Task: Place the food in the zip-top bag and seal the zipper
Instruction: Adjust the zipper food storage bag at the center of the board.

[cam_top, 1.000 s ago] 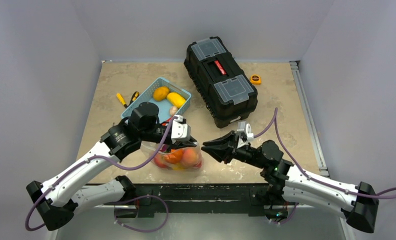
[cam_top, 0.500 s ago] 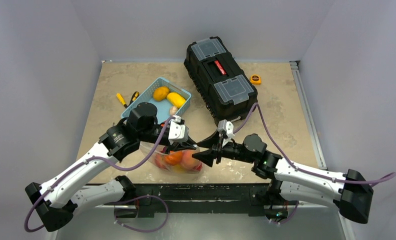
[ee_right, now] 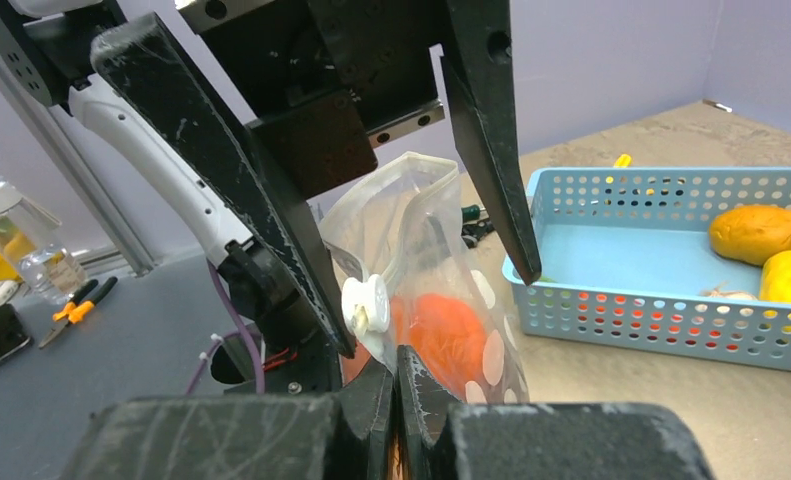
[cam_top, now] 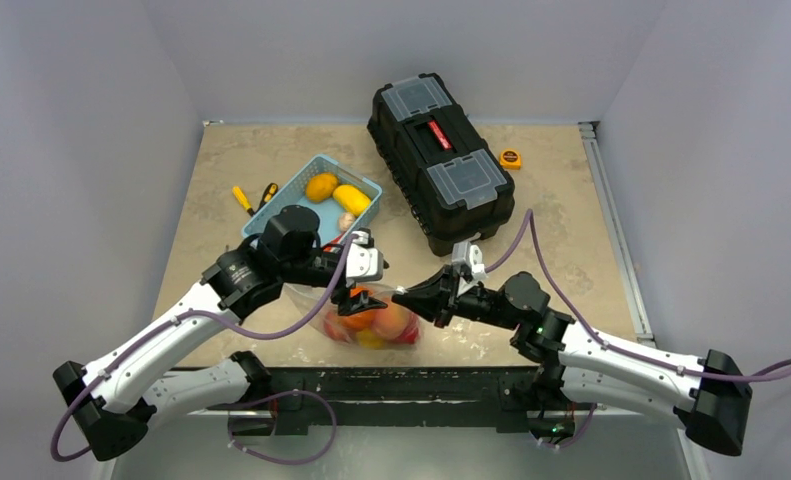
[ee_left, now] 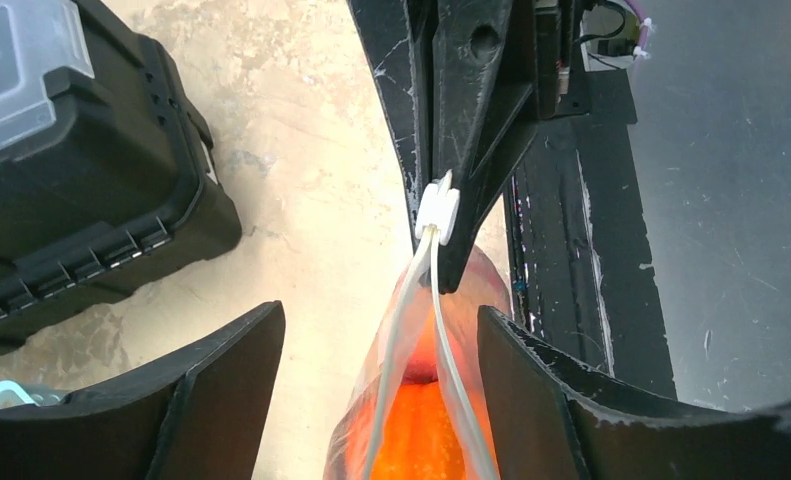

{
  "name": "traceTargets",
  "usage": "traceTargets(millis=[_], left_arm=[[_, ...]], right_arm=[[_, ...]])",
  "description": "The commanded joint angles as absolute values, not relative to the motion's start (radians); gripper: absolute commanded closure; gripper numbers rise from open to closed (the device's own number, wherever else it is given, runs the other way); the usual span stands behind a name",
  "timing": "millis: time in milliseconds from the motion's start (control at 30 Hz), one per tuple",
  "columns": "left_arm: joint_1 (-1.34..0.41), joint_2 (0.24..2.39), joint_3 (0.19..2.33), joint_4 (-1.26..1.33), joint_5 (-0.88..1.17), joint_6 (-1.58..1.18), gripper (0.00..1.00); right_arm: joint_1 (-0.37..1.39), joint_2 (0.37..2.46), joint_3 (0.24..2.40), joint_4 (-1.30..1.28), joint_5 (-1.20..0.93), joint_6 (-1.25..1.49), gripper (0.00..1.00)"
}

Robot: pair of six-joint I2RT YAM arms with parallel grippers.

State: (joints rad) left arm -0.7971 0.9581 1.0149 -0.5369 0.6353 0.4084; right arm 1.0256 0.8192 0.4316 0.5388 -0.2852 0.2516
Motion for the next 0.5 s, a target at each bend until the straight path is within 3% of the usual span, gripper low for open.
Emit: traceTargets(millis=[0,100,200,267,367,467], left_arm=[[-0.791,0.972,1.036,-0.55,0.602,0.436,0.31],[-0.785,0.96,1.029,-0.566,0.588,0.457,0.34],[-0.784,0.962,1.036,-0.6,0.581,0.48,0.44],[-0.78,0.968,1.044,-0.609,0.593,0.485,0.57],[-0.778,0.985,1.063,-0.627,0.626,0.49,0.86],[-0.779,1.001,1.078,-0.633,0.636,0.479,1.0]], right_arm=[[1.025,0.802,0.439,0.555,-0.295,0.238,1.0],[1.025,0.778,0.44,0.516,-0.286,0.225,1.0],[1.025,0.741,0.439,0.476,-0.275,0.222,1.0],[1.025,0.724,0.449,0.434,-0.267,0.226,1.0],[1.025,0.727,0.505,0.314,-0.246,0.226,0.98],[1.025,0.747,0.616,0.144,-0.225,0.248,0.6]])
